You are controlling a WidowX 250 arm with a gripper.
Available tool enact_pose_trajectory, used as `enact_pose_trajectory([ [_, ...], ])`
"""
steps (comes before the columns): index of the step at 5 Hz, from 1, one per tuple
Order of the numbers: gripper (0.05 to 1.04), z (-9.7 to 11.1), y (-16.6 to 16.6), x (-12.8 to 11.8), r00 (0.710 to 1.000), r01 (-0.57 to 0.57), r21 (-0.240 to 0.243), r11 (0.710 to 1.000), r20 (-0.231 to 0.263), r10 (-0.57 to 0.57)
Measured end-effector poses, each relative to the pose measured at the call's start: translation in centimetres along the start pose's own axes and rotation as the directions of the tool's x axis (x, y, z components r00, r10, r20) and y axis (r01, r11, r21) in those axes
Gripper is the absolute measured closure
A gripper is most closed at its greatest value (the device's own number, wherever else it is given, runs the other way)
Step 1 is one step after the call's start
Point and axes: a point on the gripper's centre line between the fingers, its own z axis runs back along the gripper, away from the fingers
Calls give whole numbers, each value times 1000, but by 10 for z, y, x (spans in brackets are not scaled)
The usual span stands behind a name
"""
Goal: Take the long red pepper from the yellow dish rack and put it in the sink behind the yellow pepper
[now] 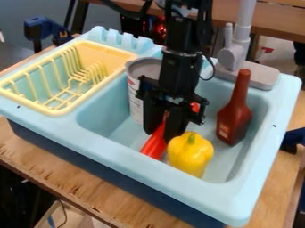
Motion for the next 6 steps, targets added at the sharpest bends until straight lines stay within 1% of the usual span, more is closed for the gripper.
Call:
enact_pose_trajectory([
  [1, 586, 0, -1, 1, 1000, 1, -6, 1000, 0, -1],
  [2, 517, 0, -1, 1, 1000, 7, -6, 1000, 0, -7],
  [3, 210, 2, -1, 1, 1000, 15, -4, 1000, -3, -15],
  [4, 72, 6, 0, 0, 1000, 4, 31, 1000, -14, -4],
  [5, 75, 21, -2, -7, 1000, -22, 74, 997, 8, 22],
  [6, 76, 44, -7, -21, 998, -46, 129, 991, 50, 40],
])
